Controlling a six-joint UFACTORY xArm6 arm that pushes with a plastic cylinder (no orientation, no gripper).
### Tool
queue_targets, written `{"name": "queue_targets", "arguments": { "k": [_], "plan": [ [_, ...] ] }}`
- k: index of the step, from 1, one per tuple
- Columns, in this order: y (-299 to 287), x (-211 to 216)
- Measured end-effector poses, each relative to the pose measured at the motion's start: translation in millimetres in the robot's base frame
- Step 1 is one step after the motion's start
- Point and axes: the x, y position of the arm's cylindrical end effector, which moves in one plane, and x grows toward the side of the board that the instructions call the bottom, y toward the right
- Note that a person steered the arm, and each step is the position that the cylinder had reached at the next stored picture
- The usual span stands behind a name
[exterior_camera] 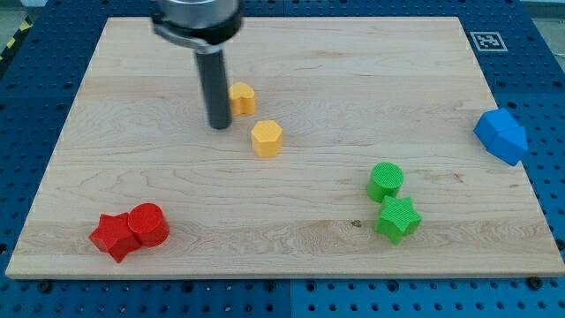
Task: Push the yellow hexagon to the top of the green circle
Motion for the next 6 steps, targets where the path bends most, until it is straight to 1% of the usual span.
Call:
{"name": "queue_targets", "arguments": {
  "k": [1, 3, 4, 5, 6],
  "plan": [
    [0, 11],
    [119, 36],
    [147, 38],
    [131, 38],
    [159, 44]
  ]
}}
